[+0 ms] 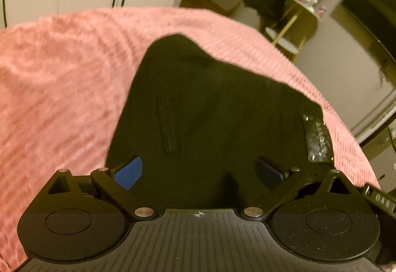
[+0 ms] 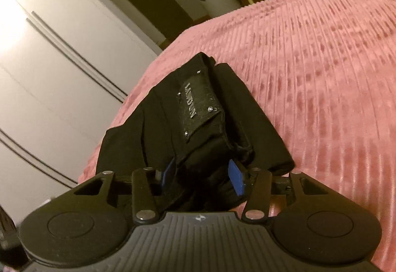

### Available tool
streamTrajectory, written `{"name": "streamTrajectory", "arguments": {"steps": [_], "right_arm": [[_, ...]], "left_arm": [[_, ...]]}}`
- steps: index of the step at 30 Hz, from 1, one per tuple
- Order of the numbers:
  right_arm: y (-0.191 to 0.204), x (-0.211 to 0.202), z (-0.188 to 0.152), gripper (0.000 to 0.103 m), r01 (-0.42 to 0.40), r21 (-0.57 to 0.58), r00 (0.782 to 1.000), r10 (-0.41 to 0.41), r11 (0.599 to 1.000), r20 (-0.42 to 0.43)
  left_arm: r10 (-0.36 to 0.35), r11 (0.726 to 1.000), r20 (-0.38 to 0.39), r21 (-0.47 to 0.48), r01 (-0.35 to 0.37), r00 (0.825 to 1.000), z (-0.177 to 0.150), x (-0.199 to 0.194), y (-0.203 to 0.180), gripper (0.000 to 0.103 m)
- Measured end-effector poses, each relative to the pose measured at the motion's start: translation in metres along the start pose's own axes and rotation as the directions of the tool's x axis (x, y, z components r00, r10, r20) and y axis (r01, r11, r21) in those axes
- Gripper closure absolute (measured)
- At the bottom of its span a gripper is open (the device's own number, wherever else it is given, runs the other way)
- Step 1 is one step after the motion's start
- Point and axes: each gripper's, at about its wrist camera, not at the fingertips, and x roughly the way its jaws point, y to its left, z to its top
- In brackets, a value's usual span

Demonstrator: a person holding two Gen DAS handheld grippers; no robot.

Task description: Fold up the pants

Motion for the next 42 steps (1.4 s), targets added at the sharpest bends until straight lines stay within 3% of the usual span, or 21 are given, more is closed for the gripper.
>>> {"name": "streamTrajectory", "arguments": {"steps": [2,4,12,21,24,25,28,30,32,33,36,39,42], "right_arm": [[-0.002,-0.002,0.0,0.067,-0.008,0.028,1.0,0.008,1.0,0.02],[-0.003,-0.008,-0.002,0.069,-0.037,0.017,0.998,0.036,0.999,0.059],[0.014,0.007,-0.011,0.07,0.118,-0.204,0.993,-0.109,0.972,0.052],[0.002,0.01,-0.017,0.069,0.074,-0.255,0.994,-0.052,0.964,0.091],[0.001,-0.002,-0.019,0.062,0.071,-0.233,0.994,-0.049,0.97,0.1],[0.004,-0.007,-0.021,0.054,0.087,-0.25,0.993,-0.062,0.964,0.105],[0.015,-0.017,-0.033,0.052,0.169,-0.371,0.984,-0.136,0.913,0.114],[0.025,-0.022,-0.039,0.037,0.174,-0.407,0.984,-0.146,0.897,0.097],[0.037,-0.028,-0.045,0.007,0.173,-0.432,0.984,-0.141,0.885,0.105],[0.044,-0.032,-0.049,0.004,0.178,-0.445,0.983,-0.138,0.878,0.12],[0.054,-0.041,-0.056,0.004,0.146,-0.45,0.988,-0.103,0.881,0.12],[0.056,-0.038,-0.058,0.004,0.157,-0.424,0.987,-0.132,0.892,0.088],[0.065,-0.033,-0.065,0.004,0.202,-0.48,0.979,-0.176,0.854,0.099]], "left_arm": [[0.027,0.999,0.015,0.021,-0.027,1.0,-0.003,-0.001,-0.003,0.002],[0.058,0.997,0.03,0.045,-0.059,0.998,-0.007,-0.002,-0.007,0.002],[0.107,0.991,0.034,0.08,-0.109,0.994,-0.012,0.007,-0.012,0.001],[0.171,0.97,0.012,0.171,-0.17,0.985,-0.019,0.018,-0.025,0.0],[0.155,0.978,0.011,0.139,-0.155,0.988,-0.019,0.01,-0.02,0.0],[0.146,0.982,0.013,0.123,-0.147,0.989,-0.02,0.005,-0.018,0.0],[0.133,0.987,0.01,0.085,-0.133,0.991,-0.023,-0.007,-0.013,0.0],[0.134,0.988,0.008,0.079,-0.134,0.991,-0.025,-0.014,-0.013,0.0],[0.142,0.986,0.014,0.088,-0.142,0.99,-0.028,-0.022,-0.015,0.0],[0.146,0.985,0.022,0.09,-0.148,0.989,-0.029,-0.026,-0.016,0.0],[0.165,0.98,0.037,0.106,-0.168,0.986,-0.034,-0.036,-0.019,0.0],[0.173,0.975,0.031,0.136,-0.176,0.984,-0.04,-0.044,-0.023,0.0],[0.2,0.964,0.013,0.174,-0.2,0.98,-0.045,-0.047,-0.027,0.0]]}}
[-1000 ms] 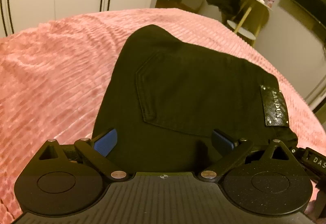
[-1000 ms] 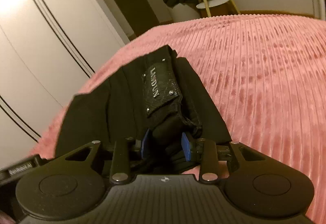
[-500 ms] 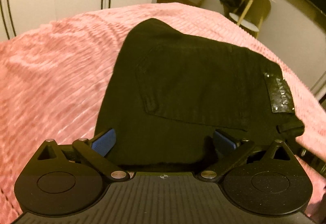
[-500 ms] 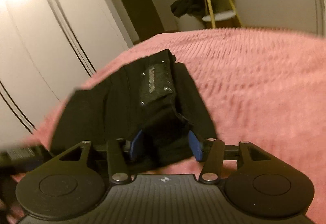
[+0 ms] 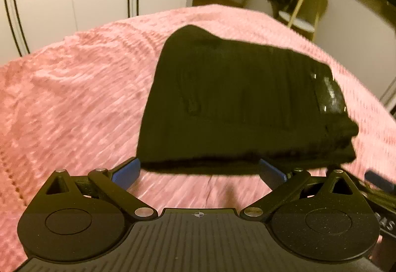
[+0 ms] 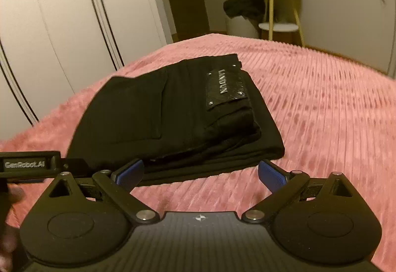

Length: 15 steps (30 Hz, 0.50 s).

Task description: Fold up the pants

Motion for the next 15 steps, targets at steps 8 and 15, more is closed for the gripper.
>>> {"name": "streamTrajectory", "arguments": {"steps": [8,15], "right_arm": [[0.012,0.005,-0.002,0.004,-0.005,-0.111,0.999,0.001,0.994,-0.04],[0.011,0.005,-0.003,0.004,0.034,-0.142,0.999,-0.038,0.989,-0.027]], "left_arm": [[0.022,1.0,-0.034,0.022,-0.021,0.999,-0.005,0.004,-0.003,0.0],[0.061,0.997,-0.039,0.056,-0.059,0.997,-0.006,0.008,-0.009,0.0]]}}
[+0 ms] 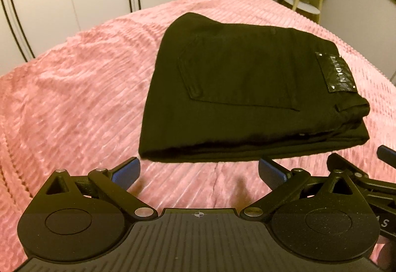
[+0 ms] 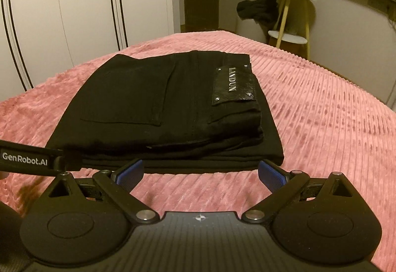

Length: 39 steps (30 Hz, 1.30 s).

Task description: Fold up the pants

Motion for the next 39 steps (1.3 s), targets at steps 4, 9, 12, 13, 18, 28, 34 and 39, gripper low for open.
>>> {"name": "streamTrajectory", "arguments": {"steps": [4,9,12,13,18,28,34,39], "right_arm": [[-0.0034,0.0001,0.0008,0.004,0.001,0.014,1.0,-0.001,1.0,0.004],[-0.0044,0.0005,0.0009,0.004,0.008,0.013,1.0,-0.008,1.0,0.006],[-0.004,-0.0006,0.0007,0.004,0.012,0.005,1.0,-0.013,1.0,0.011],[-0.0039,-0.0009,0.0005,0.004,0.016,0.004,1.0,-0.016,1.0,0.011],[-0.0061,-0.0013,0.0001,0.004,0.027,0.012,1.0,-0.027,1.0,0.008],[-0.0049,-0.002,-0.0011,0.004,0.043,-0.006,0.999,-0.043,0.999,0.01],[-0.0063,-0.0021,-0.0009,0.004,0.045,-0.002,0.999,-0.045,0.999,0.011],[-0.0067,-0.0026,-0.001,0.004,0.049,-0.003,0.999,-0.049,0.999,0.013]], "left_arm": [[0.006,1.0,-0.009,0.006,-0.006,1.0,0.0004,0.0025,-0.0009,0.0],[0.008,1.0,-0.009,0.023,-0.008,1.0,-0.0002,0.0025,-0.0034,0.0],[0.006,1.0,-0.008,0.024,-0.006,1.0,-0.0003,0.0022,-0.0036,0.0],[0.006,1.0,-0.009,0.024,-0.005,1.0,-0.0002,0.0022,-0.0033,0.0],[0.003,1.0,-0.007,0.028,-0.003,1.0,-0.0005,0.0015,-0.0031,0.0],[-0.001,0.999,-0.006,0.033,0.001,1.0,-0.0007,0.0015,-0.0037,0.0],[-0.002,0.999,-0.008,0.038,0.002,1.0,-0.0008,0.0018,-0.0047,0.0],[-0.002,0.999,-0.009,0.042,0.002,1.0,-0.0009,0.0022,-0.0047,0.0]]}}
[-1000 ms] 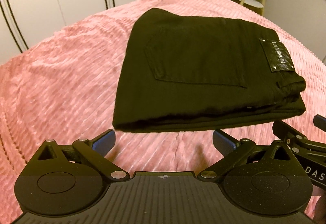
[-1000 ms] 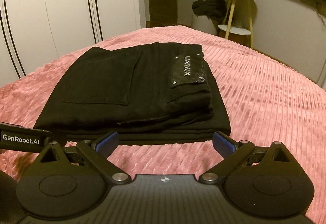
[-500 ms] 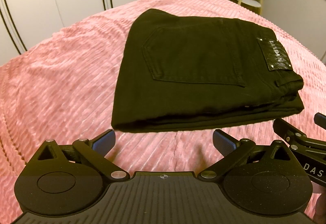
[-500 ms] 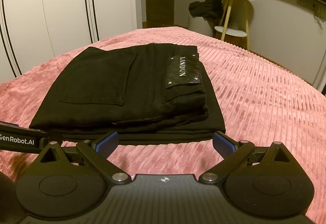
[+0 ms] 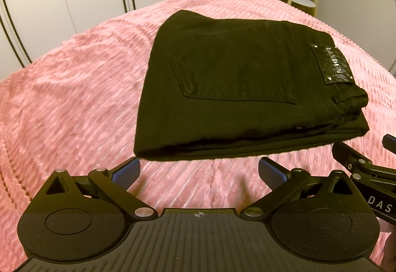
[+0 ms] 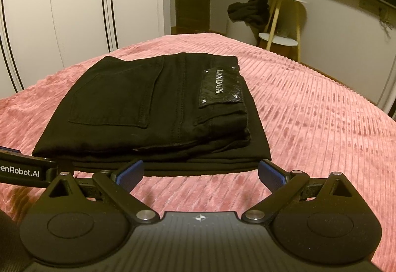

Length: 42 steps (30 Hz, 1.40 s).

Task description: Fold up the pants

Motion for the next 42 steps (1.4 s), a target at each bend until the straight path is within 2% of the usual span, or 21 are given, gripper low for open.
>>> {"name": "streamTrajectory", "arguments": {"steps": [42], "right_arm": [[-0.001,-0.0015,0.0014,0.004,0.002,0.002,1.0,-0.002,1.0,0.014]], "left_arm": [[0.007,1.0,0.0,0.014,-0.007,1.0,0.0001,0.0009,-0.0005,0.0]]}}
